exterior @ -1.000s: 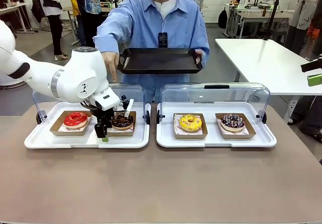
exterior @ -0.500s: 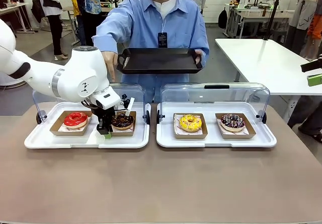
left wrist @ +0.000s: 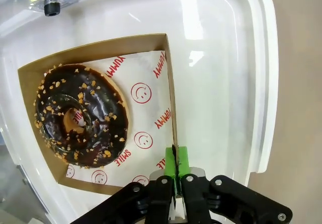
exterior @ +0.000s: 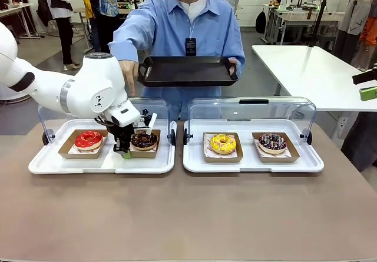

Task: Provide the desired donut to the person.
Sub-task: Pick up and lift the Paper togo box containing the Donut pointed at by the person.

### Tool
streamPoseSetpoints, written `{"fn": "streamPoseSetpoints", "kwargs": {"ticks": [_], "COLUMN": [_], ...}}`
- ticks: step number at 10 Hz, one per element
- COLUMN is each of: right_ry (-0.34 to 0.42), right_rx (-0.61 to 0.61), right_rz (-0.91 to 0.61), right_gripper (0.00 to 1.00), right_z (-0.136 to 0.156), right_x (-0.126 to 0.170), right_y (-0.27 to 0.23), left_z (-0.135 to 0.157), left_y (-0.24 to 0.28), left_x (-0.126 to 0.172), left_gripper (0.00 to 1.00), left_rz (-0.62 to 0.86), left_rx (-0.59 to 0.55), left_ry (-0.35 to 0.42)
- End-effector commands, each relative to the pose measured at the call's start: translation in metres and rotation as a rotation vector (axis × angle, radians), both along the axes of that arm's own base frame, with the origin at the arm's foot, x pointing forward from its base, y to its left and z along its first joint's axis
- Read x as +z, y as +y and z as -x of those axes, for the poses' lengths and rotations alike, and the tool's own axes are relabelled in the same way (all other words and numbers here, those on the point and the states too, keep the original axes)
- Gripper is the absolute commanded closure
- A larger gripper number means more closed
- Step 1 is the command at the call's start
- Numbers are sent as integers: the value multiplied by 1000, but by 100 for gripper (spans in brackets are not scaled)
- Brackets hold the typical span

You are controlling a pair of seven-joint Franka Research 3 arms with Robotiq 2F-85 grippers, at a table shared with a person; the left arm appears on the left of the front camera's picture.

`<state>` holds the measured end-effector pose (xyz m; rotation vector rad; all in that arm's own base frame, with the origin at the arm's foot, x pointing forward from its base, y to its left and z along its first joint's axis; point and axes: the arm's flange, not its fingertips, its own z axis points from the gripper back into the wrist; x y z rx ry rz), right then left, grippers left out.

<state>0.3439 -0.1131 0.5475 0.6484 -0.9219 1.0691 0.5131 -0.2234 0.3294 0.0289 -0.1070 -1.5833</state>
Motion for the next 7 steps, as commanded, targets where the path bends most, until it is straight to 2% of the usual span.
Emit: {"fn": "streamPoseSetpoints", "kwargs": {"ticks": [1, 3, 6, 7], "right_ry": [-9, -9, -9, -9], "right_rx": [7, 7, 7, 7], "right_rz": [-10, -10, -10, -10], "right_gripper": [0, 0, 0, 0], "right_z": [-2, -2, -2, -2], "right_x": [-1, -1, -1, -1], "right_y": [0, 0, 0, 0], "left_z": [8, 24, 70, 83], "left_y": [4, -7, -28, -32], "left_x": [10, 37, 128, 159], "left_gripper": [100, 100, 100, 100], "left_rz": [24, 29, 23, 11], "left_rx": [-26, -12, 42, 46], "left_ry": [17, 127, 137, 114]}}
